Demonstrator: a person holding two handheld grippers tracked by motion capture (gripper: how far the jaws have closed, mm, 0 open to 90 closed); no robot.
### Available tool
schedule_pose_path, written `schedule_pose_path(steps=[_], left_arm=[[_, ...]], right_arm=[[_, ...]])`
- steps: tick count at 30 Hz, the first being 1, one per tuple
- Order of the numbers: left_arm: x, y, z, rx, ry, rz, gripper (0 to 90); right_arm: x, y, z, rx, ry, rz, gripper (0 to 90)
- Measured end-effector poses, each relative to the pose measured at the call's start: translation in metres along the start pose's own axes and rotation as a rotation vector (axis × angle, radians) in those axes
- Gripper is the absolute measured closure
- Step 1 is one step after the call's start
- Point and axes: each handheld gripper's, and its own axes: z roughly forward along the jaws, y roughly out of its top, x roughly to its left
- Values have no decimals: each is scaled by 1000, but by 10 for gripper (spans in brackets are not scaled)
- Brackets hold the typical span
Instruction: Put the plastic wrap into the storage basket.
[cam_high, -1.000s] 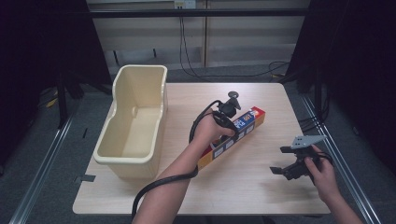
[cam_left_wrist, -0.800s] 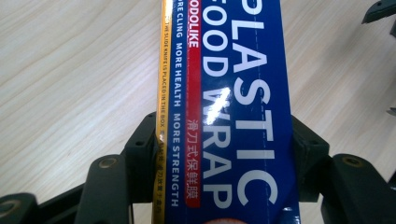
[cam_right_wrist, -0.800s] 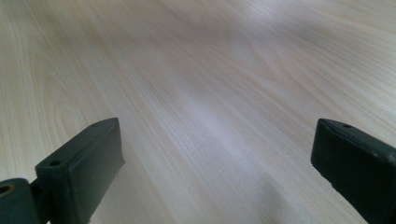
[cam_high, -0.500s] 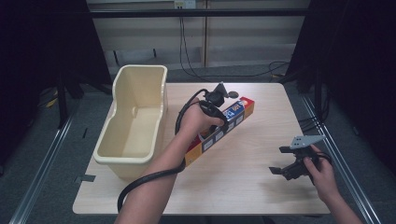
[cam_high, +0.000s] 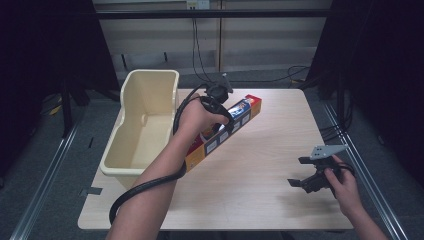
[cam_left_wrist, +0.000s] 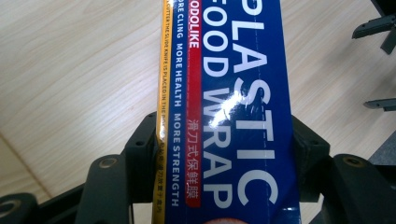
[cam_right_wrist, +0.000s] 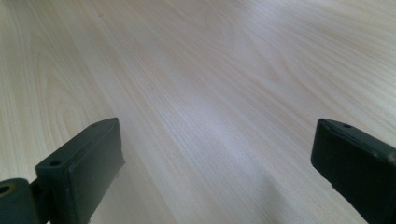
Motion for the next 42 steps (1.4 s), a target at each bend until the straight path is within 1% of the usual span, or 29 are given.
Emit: schedule_pose_path(steps=[4, 7, 8, 10, 12, 15, 16, 19, 24, 25, 27, 29, 30, 33, 37, 38, 40, 42], left_arm=[[4, -2, -11, 15, 17, -12, 406], [7, -4, -15, 11, 19, -18, 406], [8, -5, -18, 7, 24, -28, 406], [10, -6, -21, 11, 28, -25, 406], [11, -7, -25, 12, 29, -42, 407], [13, -9, -30, 18, 35, -51, 407], [14, -10, -33, 13, 37, -62, 407], [16, -11, -37, 11, 44, -62, 407], [20, -14, -47, 9, 47, -75, 407], [21, -15, -48, 3, 48, -82, 407], [22, -16, -51, 6, 48, -89, 407], [24, -17, -54, 1, 58, -92, 407], [25, -19, -58, 2, 56, -100, 407], [26, -20, -61, 1, 57, -110, 407], [29, -22, -67, -12, 60, -122, 407], [31, -24, -70, -11, 63, -132, 407], [33, -25, -73, -11, 64, -139, 407], [35, -27, -75, -17, 71, -141, 407]], right_arm=[[0, 0, 0, -3, 1, 0, 19], [0, 1, 0, -3, 0, -2, 19], [0, 0, 0, -2, -1, -4, 19], [0, 0, 1, -2, -3, -6, 19], [0, 0, 1, -1, 1, -7, 19], [0, 1, 0, 0, -1, -6, 19], [1, 1, 0, 0, 0, -6, 19], [1, 1, 1, 0, 0, -6, 19], [0, 1, 1, -1, 0, -8, 19], [0, 1, 1, -1, 1, -8, 19], [1, 1, 1, 0, 5, -7, 19], [1, 1, 1, 4, 2, -11, 19], [1, 1, 1, 5, 9, -10, 19], [1, 1, 2, 7, 7, -11, 19], [2, 1, 2, 6, 10, -10, 19], [2, 1, 2, 4, 16, -11, 19], [1, 1, 2, 7, 8, -15, 19], [1, 1, 2, 7, 13, -11, 19]])
